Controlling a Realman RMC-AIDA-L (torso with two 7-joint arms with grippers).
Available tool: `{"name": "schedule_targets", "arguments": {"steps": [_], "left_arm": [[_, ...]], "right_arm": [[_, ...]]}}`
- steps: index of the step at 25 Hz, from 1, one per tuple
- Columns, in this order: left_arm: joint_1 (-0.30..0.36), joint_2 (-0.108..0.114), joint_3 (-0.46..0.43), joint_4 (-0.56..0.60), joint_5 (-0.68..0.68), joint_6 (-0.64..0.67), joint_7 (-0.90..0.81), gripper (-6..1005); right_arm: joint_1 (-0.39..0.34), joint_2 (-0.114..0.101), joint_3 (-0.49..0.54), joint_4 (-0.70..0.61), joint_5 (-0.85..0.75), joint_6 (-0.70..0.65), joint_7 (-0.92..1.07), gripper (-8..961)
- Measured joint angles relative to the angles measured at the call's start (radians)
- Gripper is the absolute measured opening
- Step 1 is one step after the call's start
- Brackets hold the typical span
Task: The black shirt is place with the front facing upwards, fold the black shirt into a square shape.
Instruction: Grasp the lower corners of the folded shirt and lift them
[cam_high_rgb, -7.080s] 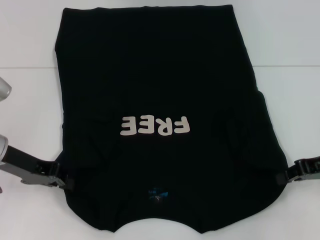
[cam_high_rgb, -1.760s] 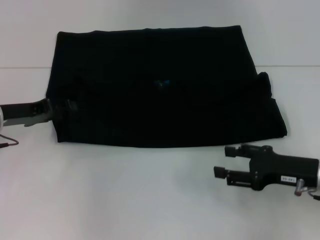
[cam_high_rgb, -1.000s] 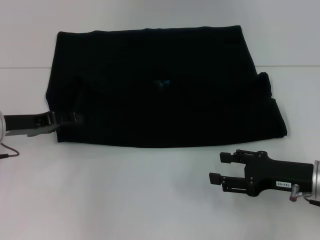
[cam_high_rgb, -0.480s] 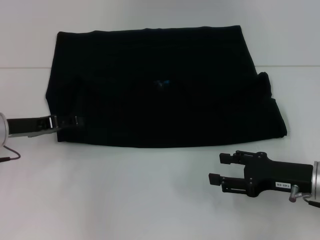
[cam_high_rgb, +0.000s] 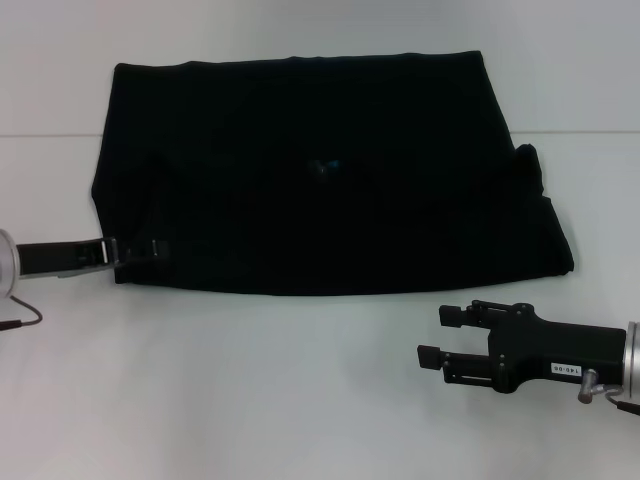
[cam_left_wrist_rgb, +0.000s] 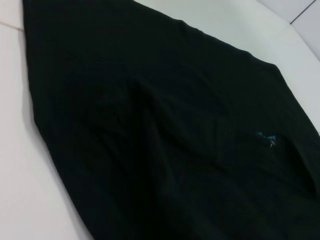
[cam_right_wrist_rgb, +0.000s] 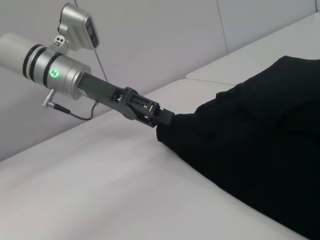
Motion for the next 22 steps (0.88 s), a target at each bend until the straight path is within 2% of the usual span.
{"name": "schedule_targets", "arguments": {"steps": [4, 9, 14, 17, 19, 22], "left_arm": [[-0.001, -0.002, 0.017, 0.0, 0.0, -0.013, 0.006, 673], [-0.006, -0.001, 0.092, 0.0, 0.002, -0.045, -0.003, 644], [-0.008, -0.001, 0.097, 0.009, 0.003, -0.046, -0.004, 400], [-0.008, -0.001, 0.096, 0.01, 0.003, -0.047, -0.004, 174], [-0.008, -0.001, 0.097, 0.01, 0.003, -0.047, -0.004, 122], [-0.009, -0.002, 0.098, 0.011, 0.003, -0.046, -0.004, 44]], "right_arm": [[-0.001, 0.0, 0.002, 0.0, 0.001, -0.003, 0.004, 774], [-0.001, -0.002, 0.002, 0.0, 0.003, -0.008, 0.01, 775], [-0.004, -0.005, 0.003, 0.0, 0.006, -0.009, 0.014, 775], [-0.007, -0.005, 0.004, -0.002, 0.006, -0.013, 0.02, 774], [-0.01, -0.007, 0.007, -0.011, 0.007, -0.019, 0.044, 774], [-0.012, -0.021, 0.014, -0.044, 0.008, -0.024, 0.138, 774]]}}
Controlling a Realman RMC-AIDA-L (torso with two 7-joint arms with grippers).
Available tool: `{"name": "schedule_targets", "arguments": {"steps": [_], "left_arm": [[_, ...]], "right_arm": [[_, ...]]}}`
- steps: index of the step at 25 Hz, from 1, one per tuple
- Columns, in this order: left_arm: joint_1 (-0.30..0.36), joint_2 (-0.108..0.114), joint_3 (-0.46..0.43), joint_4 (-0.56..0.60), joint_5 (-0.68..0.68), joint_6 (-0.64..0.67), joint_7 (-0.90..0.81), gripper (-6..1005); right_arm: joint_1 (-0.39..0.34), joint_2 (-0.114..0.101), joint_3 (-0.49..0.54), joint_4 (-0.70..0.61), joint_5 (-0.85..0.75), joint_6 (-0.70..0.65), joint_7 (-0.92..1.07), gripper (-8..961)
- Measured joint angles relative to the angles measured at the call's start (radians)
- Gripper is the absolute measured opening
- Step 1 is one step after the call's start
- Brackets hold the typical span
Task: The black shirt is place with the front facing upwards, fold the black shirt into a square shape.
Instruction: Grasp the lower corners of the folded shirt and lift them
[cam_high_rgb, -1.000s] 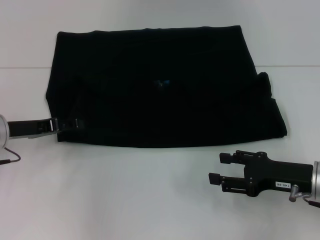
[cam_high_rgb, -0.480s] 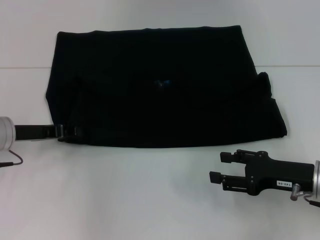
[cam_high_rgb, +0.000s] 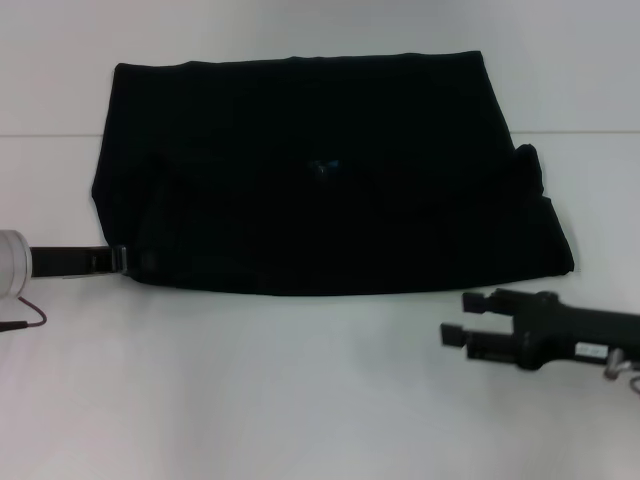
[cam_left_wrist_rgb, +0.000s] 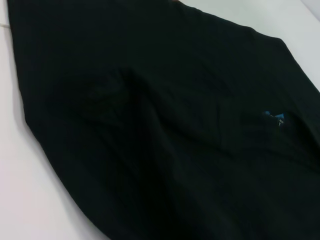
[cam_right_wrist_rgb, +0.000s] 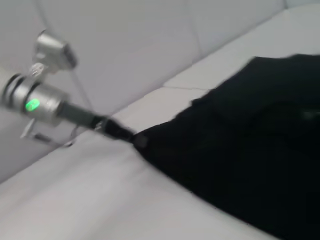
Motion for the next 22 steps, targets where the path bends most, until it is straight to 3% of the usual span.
{"name": "schedule_targets", "arguments": {"steps": [4, 10, 12, 16, 22], "left_arm": [[0.0, 0.0, -0.002, 0.001, 0.0, 0.001, 0.0, 45], [0.0, 0.002, -0.005, 0.001, 0.0, 0.011, 0.0, 42], [0.0, 0.002, -0.006, 0.001, 0.0, 0.011, 0.0, 41], [0.0, 0.004, -0.007, 0.0, -0.003, 0.013, 0.002, 39], [-0.008, 0.004, -0.007, 0.0, -0.003, 0.014, 0.001, 36]], "right_arm": [[-0.004, -0.036, -0.002, -0.114, -0.016, 0.008, 0.274, 774], [0.005, -0.129, -0.008, -0.342, -0.162, -0.017, 0.789, 775], [0.02, -0.149, -0.008, -0.394, -0.232, -0.019, 0.924, 775], [0.084, -0.157, 0.002, -0.447, -0.42, 0.024, 1.1, 775], [0.194, -0.132, -0.016, -0.417, -0.571, 0.103, 1.125, 774]]}}
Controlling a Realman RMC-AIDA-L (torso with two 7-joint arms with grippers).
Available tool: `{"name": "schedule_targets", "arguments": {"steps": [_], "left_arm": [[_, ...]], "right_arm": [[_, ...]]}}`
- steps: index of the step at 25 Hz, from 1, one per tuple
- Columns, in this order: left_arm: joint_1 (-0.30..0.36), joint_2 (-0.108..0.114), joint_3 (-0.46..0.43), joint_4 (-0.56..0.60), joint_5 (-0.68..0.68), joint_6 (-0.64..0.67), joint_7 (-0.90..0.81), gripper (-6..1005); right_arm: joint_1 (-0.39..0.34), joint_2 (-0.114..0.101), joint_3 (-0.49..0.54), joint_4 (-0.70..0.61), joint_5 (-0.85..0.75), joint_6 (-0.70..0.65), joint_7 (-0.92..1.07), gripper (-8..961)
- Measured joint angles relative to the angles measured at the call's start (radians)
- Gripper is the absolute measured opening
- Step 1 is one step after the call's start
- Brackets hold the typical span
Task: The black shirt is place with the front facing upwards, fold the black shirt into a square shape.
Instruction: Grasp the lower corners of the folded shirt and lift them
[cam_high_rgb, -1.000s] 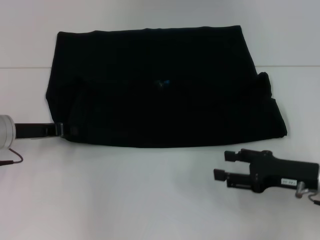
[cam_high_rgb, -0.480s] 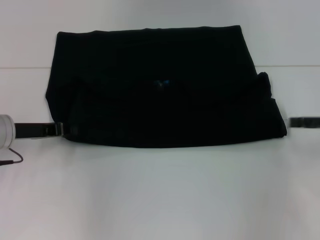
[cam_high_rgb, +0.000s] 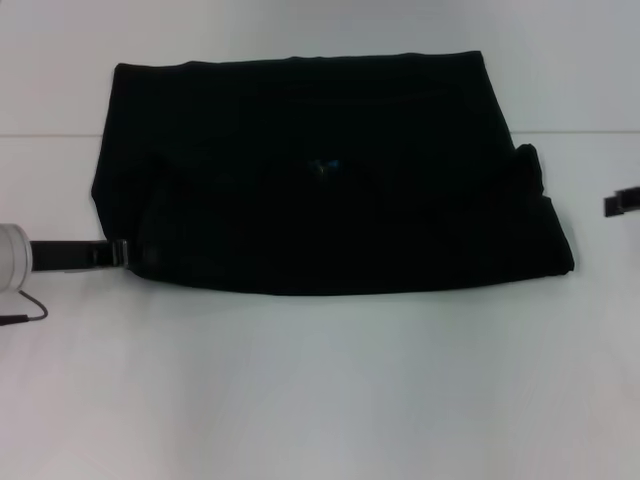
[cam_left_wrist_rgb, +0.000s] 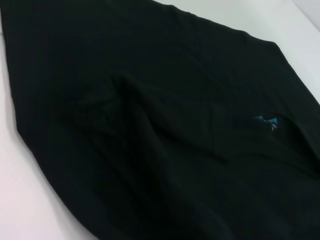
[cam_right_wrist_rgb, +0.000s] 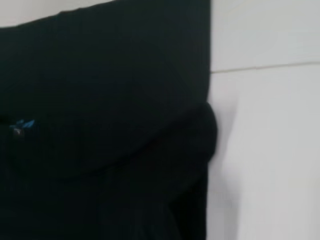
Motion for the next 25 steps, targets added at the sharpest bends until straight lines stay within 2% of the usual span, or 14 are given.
{"name": "schedule_targets", "arguments": {"steps": [3, 8, 13, 25], "left_arm": [[-0.002, 0.0, 0.0, 0.0, 0.0, 0.001, -0.001, 36], [-0.002, 0.0, 0.0, 0.0, -0.003, 0.003, -0.001, 37], [-0.003, 0.0, 0.0, 0.0, -0.005, 0.007, -0.001, 37], [-0.008, 0.0, 0.0, 0.0, -0.007, 0.013, -0.008, 36]], "right_arm": [[0.034, 0.011, -0.005, 0.038, -0.018, 0.035, -0.011, 774], [0.064, 0.013, -0.006, 0.138, -0.005, 0.069, -0.055, 772], [0.074, 0.014, -0.012, 0.216, -0.002, 0.127, -0.098, 771], [0.091, 0.043, -0.016, 0.311, 0.01, 0.24, -0.228, 767]]}}
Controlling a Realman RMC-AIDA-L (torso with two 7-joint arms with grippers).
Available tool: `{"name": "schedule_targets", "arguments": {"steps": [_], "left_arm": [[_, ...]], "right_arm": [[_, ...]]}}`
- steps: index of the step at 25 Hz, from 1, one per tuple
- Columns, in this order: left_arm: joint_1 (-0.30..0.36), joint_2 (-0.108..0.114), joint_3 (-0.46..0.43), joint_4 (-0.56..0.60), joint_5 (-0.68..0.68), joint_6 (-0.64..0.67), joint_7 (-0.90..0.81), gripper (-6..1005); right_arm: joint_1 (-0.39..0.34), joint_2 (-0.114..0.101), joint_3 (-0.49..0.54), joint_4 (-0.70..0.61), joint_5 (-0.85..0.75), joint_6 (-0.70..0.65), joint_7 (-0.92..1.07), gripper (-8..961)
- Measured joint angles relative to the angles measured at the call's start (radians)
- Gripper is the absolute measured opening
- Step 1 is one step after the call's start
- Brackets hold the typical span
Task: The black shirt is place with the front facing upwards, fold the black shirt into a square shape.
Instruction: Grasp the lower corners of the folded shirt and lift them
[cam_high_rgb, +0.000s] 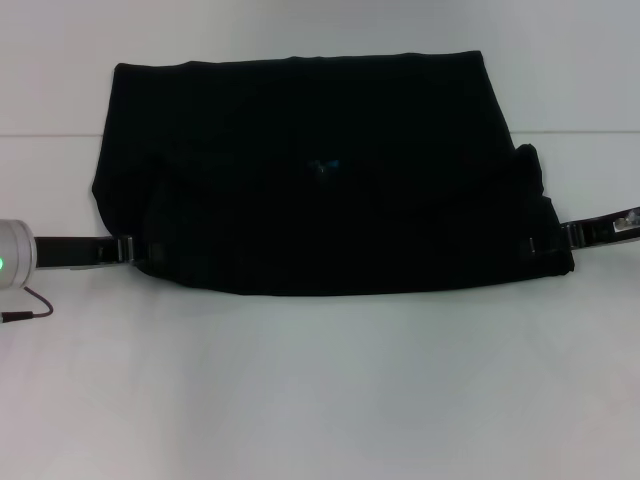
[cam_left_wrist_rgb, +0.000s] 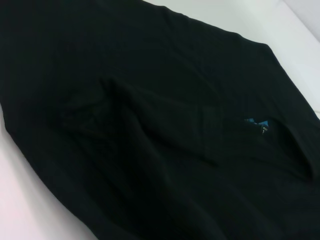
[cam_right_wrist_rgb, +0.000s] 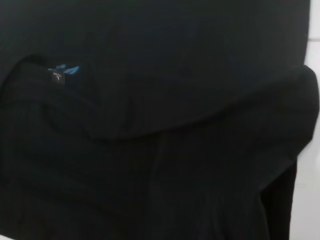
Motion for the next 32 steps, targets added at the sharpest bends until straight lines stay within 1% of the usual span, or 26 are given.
{"name": "schedule_targets", "arguments": {"steps": [2, 7, 12, 18, 22, 28, 32], "left_arm": [[-0.001, 0.0, 0.0, 0.0, 0.0, 0.0, -0.001, 36], [-0.002, -0.001, 0.0, 0.0, 0.0, 0.002, -0.002, 37], [-0.003, -0.002, 0.0, 0.0, 0.0, 0.002, -0.002, 37], [-0.003, -0.003, 0.0, 0.0, 0.0, 0.002, -0.002, 36], [-0.003, -0.003, 0.0, 0.0, 0.0, 0.002, -0.002, 36], [-0.003, -0.003, -0.001, 0.0, -0.005, 0.002, 0.0, 36], [-0.003, 0.0, -0.003, 0.0, -0.016, 0.013, 0.005, 37]], "right_arm": [[0.002, 0.004, 0.0, 0.004, 0.0, 0.013, -0.014, 766], [0.005, 0.006, -0.002, 0.01, 0.0, 0.034, -0.038, 760], [0.006, 0.016, -0.002, 0.012, 0.0, 0.049, -0.051, 754], [0.008, 0.018, -0.024, 0.012, -0.005, 0.049, -0.058, 747], [0.006, 0.02, -0.049, 0.012, -0.003, 0.054, -0.053, 570], [0.002, 0.02, -0.049, 0.008, 0.0, 0.051, -0.049, 309], [-0.001, 0.02, -0.045, 0.005, 0.0, 0.048, -0.048, 83]]}}
